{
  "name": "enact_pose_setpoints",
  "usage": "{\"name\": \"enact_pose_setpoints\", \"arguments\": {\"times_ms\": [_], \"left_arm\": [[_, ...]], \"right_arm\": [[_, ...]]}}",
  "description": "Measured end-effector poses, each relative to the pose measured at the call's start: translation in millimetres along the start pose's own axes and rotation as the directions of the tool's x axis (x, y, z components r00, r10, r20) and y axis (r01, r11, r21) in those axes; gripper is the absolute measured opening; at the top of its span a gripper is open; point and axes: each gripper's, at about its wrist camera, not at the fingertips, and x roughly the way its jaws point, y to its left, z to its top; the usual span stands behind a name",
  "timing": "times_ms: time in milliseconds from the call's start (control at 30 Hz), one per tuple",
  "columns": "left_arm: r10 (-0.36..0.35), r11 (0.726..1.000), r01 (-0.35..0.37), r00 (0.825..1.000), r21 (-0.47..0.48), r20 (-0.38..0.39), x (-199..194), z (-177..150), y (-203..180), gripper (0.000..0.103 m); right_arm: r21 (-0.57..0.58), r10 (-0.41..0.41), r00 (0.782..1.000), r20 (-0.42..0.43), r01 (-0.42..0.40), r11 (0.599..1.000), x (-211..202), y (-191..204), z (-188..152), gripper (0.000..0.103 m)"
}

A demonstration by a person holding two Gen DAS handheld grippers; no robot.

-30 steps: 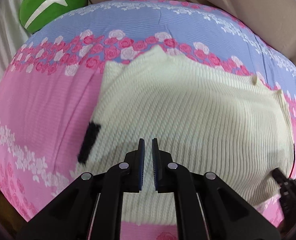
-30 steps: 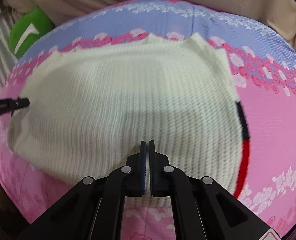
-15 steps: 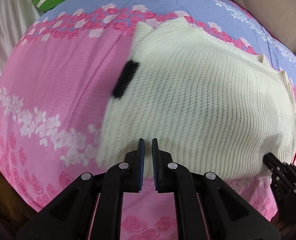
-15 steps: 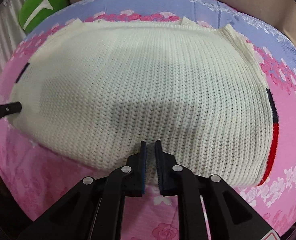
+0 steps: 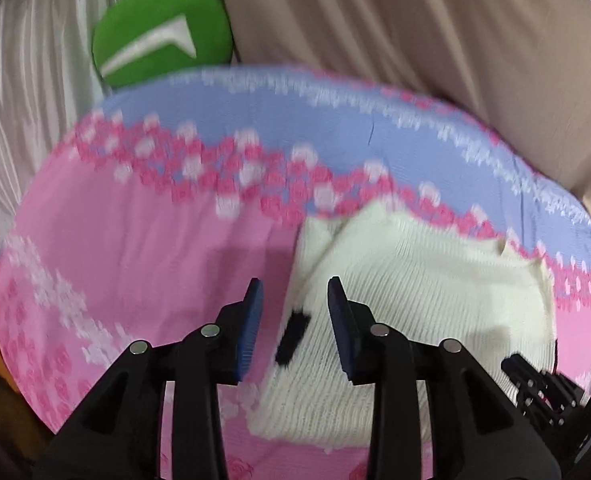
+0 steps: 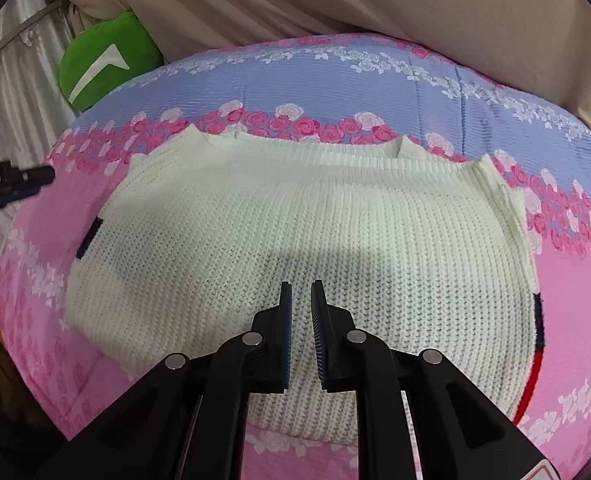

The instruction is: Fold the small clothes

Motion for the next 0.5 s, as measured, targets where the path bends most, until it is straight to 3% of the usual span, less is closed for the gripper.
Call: {"name": "enact_pose_setpoints", "arguments": {"times_ms": [100,167,267,500], "left_arm": [[-0.058,0.996,0.05,0.993,-0.072,-0.107,32,-28,11,0.033],[-0.095,0.99,0.077,0.984,-0.122,-0.149,50,-43,17,0.039],[-0.112,0.983,0.082,0.976,-0.164,-0.185,68,-51,23,0.046],[-0.103,0.984,0.068,0.971,-0.163,-0.216,93,-48,19,0.054]], "right_arm": [[-0.002,0.018,0.999,-0.031,-0.018,1.0,13,10,-5,0.014],[-0.013,0.021,0.998,-0.052,-0.022,1.0,22,16,-8,0.014],[-0.036,0.004,0.996,-0.094,-0.007,0.999,42,23,-15,0.014],[-0.085,-0.017,0.996,-0.09,0.009,0.996,53,27,-12,0.013]]}}
